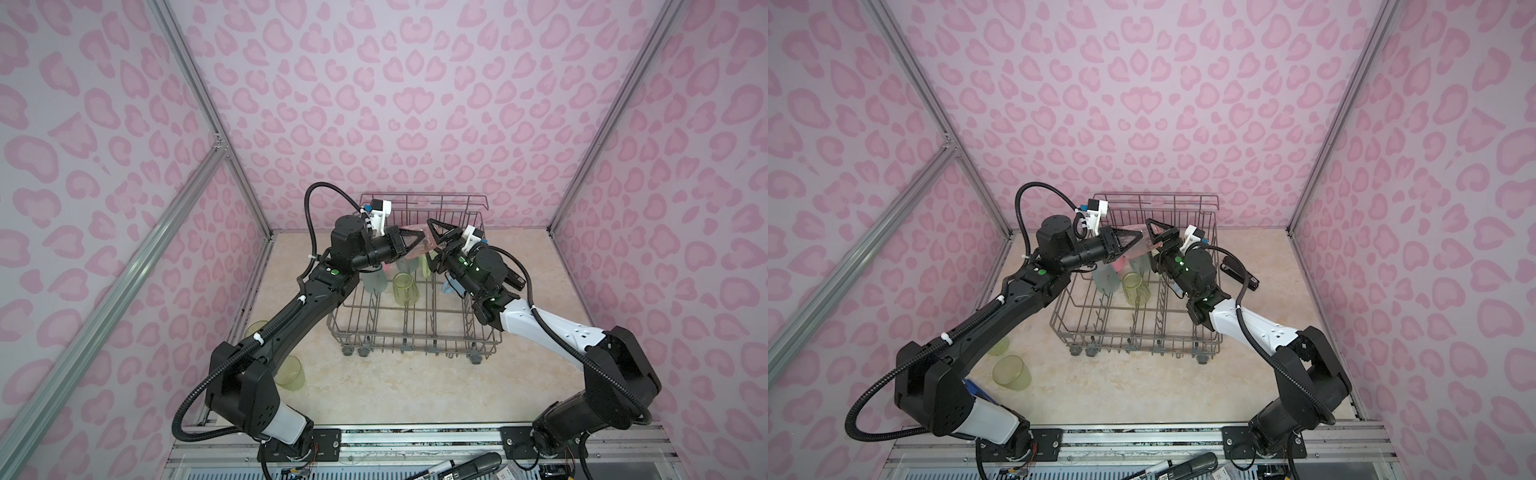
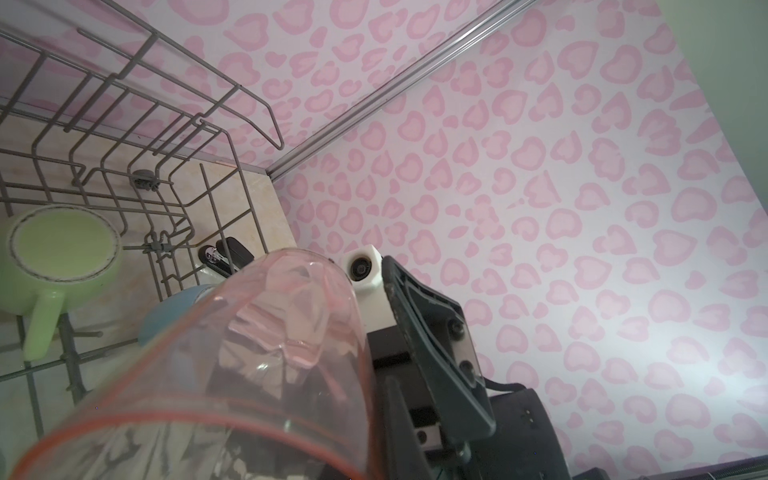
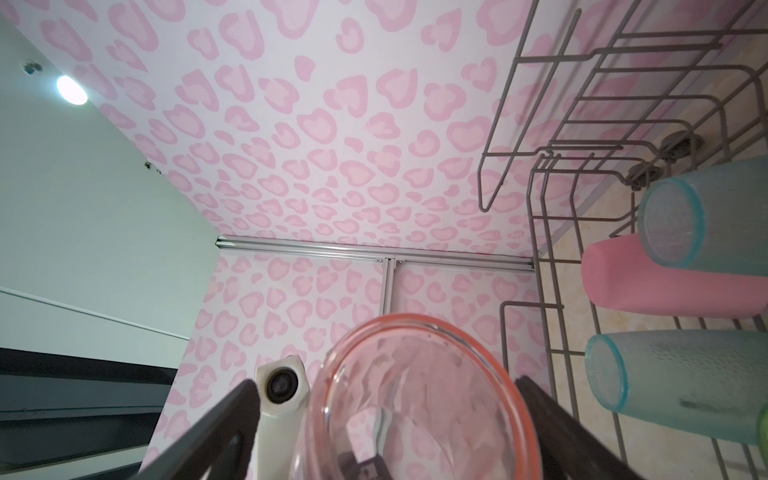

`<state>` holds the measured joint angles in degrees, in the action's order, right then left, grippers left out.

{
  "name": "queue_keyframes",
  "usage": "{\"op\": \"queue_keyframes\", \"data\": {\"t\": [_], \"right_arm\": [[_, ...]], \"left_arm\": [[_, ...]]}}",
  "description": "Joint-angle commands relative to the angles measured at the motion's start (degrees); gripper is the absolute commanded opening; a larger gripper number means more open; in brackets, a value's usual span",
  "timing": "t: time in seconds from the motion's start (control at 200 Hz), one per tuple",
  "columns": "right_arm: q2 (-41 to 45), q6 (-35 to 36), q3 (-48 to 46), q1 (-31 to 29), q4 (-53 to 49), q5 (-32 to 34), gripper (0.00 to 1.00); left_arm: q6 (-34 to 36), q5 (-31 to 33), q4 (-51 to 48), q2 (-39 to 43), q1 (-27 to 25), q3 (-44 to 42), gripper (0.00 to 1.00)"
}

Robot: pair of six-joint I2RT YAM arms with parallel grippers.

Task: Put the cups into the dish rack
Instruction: 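Open the left gripper and draw it back while the right gripper carries the cup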

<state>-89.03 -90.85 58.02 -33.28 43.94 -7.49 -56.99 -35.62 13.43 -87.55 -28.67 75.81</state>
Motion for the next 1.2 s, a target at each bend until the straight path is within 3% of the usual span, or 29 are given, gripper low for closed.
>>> {"op": "queue_keyframes", "data": {"t": [0.0,0.35,0.41,0.5,0.645,0.8,0.95,1.195], "right_arm": [[-1.2,-2.3,0.2,0.6,3.4,-0.8,0.92],[-1.1,-1.5,-0.5,2.2,3.0,-0.8,0.63],[-0.6,-0.2,-0.2,2.4,1.9,-0.6,0.62],[0.2,2.3,0.1,2.7,-0.1,-0.3,0.61],[1.8,6.8,0.4,2.9,-4.0,1.2,0.59],[3.1,10.8,0.0,3.0,-6.6,2.8,0.58],[4.7,17.1,-0.3,3.1,-11.0,4.3,0.58],[8.7,37.4,-0.4,1.6,-25.9,11.1,0.57]], "left_arm": [[-1.1,-0.6,5.5,-1.0,-0.6,0.9,0.08],[-1.6,-1.2,5.4,-2.5,-1.0,3.0,0.13],[-1.4,-1.2,5.0,-2.5,-1.0,3.0,0.22],[-0.4,-1.6,3.3,-2.8,-1.0,3.8,0.47],[1.0,-1.1,0.1,-2.9,-0.5,4.3,0.7],[2.1,-1.2,-2.2,-3.0,0.2,4.3,0.77],[7.0,-0.2,-12.1,-1.8,2.3,5.5,0.84],[19.3,7.9,-32.9,1.7,7.6,7.0,1.0]]}}
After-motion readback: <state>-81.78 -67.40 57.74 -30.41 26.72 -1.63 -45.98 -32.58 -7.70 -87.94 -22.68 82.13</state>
